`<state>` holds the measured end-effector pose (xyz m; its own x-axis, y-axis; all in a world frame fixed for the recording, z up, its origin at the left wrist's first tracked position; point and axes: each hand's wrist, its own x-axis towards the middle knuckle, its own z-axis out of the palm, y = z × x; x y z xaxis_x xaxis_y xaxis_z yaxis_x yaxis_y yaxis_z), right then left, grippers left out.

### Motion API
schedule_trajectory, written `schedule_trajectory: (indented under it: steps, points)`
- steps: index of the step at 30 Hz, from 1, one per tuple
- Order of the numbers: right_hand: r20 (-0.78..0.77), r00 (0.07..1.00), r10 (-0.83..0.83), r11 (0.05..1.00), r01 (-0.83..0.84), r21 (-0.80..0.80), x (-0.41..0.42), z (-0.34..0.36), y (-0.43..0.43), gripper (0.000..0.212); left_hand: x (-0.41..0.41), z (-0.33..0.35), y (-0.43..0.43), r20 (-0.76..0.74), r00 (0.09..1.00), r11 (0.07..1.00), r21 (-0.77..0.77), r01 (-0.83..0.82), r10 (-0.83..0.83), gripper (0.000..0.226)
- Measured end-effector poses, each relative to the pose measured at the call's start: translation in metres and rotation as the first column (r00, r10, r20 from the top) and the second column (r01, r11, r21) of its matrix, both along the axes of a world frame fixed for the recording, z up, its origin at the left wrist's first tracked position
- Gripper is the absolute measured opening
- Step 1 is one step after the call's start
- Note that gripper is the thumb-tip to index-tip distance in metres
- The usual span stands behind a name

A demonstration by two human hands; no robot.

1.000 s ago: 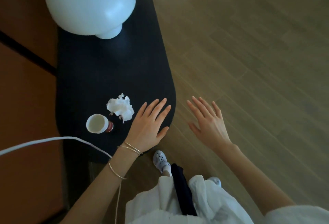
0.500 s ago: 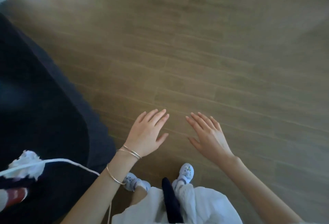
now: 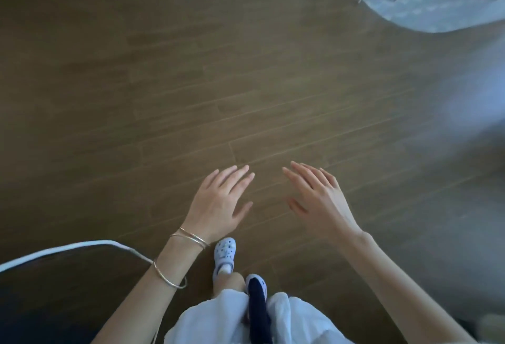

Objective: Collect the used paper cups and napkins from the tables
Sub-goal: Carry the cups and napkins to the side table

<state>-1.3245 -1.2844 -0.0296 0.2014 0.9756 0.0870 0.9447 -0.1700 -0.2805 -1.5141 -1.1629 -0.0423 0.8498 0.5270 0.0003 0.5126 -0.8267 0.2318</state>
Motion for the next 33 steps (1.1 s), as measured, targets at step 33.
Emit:
schedule_trajectory:
  steps: [33]
  points:
    - [-0.024,0.874,-0.485,0.873,0.485,0.044,0.288,-0.009,0.149,0.055,0.375,-0.005,0.245,0.0,0.872,0.872,-0.014,0.49,-0.49,0.057]
